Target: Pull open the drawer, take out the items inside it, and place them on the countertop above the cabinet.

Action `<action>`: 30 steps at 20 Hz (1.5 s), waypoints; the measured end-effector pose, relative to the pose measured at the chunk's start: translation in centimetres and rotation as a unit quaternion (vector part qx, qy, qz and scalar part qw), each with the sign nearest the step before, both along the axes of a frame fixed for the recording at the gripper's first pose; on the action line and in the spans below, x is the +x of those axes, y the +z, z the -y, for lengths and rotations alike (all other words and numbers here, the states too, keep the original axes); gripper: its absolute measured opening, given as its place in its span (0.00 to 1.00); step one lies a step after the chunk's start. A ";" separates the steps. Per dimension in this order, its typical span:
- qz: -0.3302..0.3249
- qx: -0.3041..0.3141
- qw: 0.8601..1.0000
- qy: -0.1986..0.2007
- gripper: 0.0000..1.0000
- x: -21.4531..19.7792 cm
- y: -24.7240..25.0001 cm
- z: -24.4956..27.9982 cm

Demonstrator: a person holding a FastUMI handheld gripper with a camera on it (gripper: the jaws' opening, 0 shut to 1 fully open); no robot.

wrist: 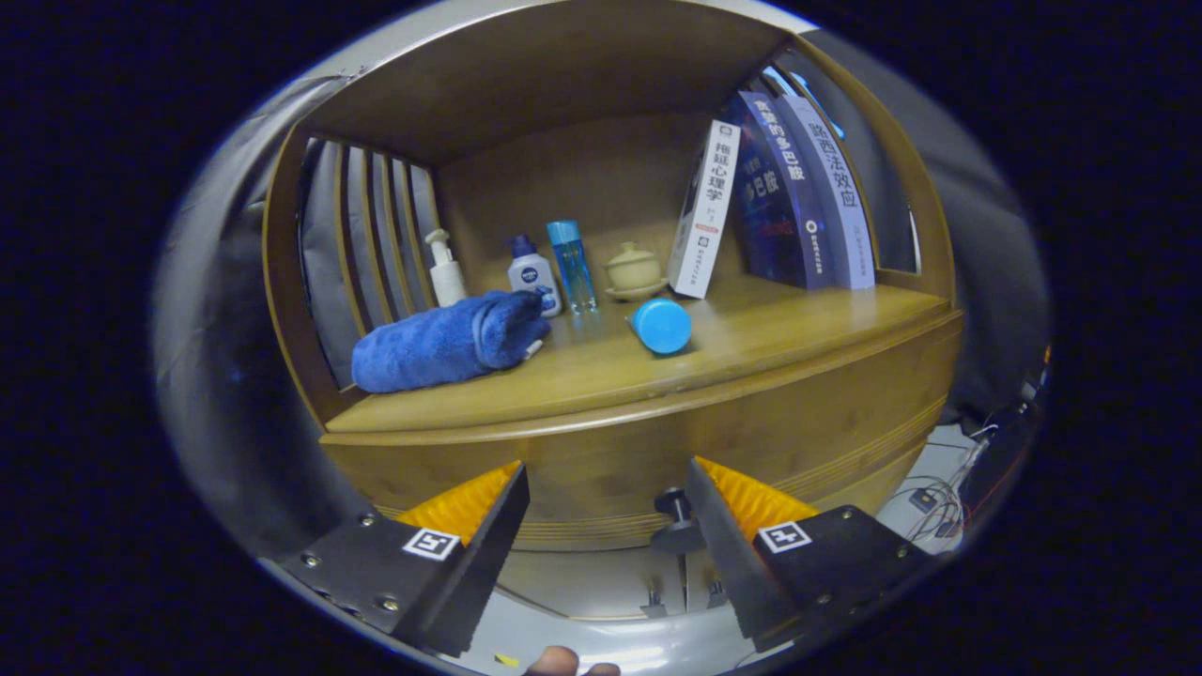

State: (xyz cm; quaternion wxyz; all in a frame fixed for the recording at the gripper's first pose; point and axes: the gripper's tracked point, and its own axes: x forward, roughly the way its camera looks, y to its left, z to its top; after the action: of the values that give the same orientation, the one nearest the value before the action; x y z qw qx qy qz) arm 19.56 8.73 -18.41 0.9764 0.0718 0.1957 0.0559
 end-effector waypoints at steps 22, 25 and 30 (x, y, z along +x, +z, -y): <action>0.200 -0.083 0.975 -0.044 0.99 -10.8 30.4 3.0; 0.215 -0.081 0.972 -0.055 0.99 -12.1 32.0 3.6; 0.224 -0.081 0.969 -0.065 0.99 -13.5 33.0 3.9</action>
State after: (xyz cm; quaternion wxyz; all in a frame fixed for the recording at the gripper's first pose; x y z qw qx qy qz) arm 6.07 4.84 14.58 0.9995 -0.0093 -0.0294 -0.0087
